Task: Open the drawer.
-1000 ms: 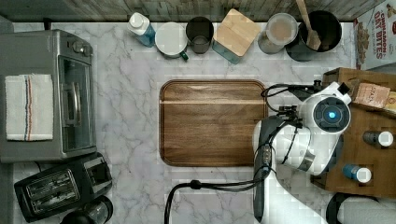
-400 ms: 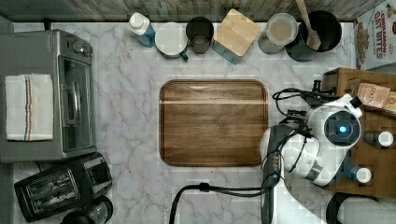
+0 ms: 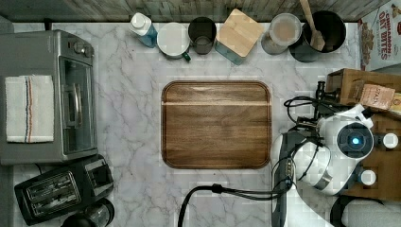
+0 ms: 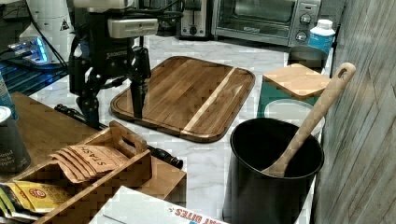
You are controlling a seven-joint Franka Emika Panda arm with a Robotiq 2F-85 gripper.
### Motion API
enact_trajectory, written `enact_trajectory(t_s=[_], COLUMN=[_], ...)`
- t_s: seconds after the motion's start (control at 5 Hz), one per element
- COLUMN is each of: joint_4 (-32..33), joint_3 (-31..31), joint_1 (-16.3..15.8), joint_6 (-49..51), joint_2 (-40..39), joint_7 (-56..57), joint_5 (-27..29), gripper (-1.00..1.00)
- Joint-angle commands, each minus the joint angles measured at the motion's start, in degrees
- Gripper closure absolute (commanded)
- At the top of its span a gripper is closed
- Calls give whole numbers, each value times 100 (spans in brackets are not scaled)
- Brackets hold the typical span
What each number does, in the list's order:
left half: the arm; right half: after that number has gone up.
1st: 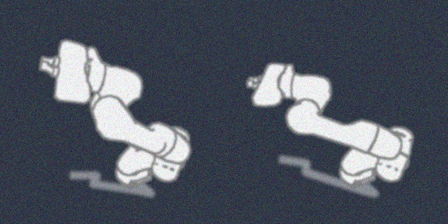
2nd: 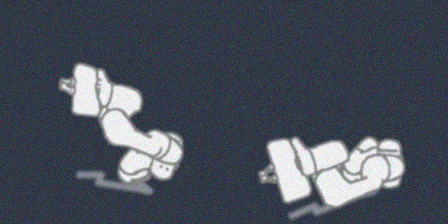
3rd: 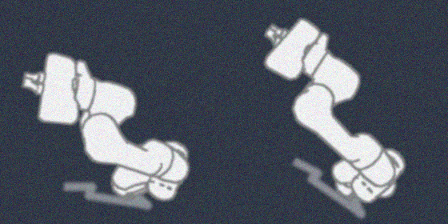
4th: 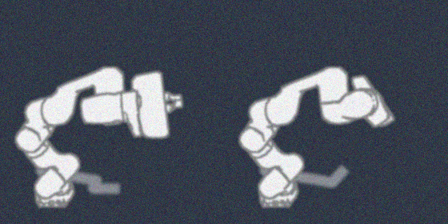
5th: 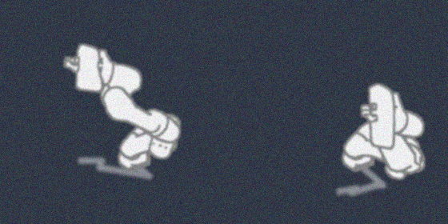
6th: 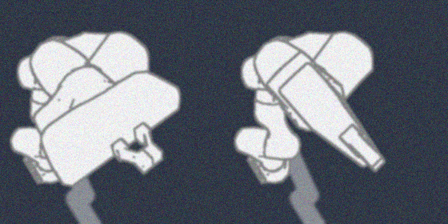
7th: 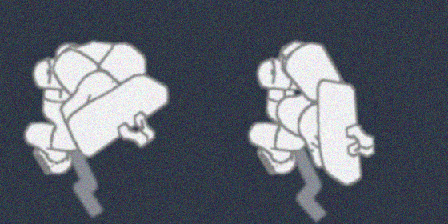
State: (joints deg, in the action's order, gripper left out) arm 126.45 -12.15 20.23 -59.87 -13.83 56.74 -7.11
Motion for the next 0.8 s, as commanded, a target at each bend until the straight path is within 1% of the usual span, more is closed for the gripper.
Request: enact_trajectory(t_s=[0.2,0.4,0.6,0.8], joint_4=[570,608,524,322], joint_3=[260,261,189,371], joint_1=[38,-19,45,341], joint_6=[-560,-580,-868,-1058], joint_2=[-42,-78,-389,-684], joint_7=[-104,-111,281,949], joint_5=[809,788,518,688], gripper=[-100,-100,-100,-100])
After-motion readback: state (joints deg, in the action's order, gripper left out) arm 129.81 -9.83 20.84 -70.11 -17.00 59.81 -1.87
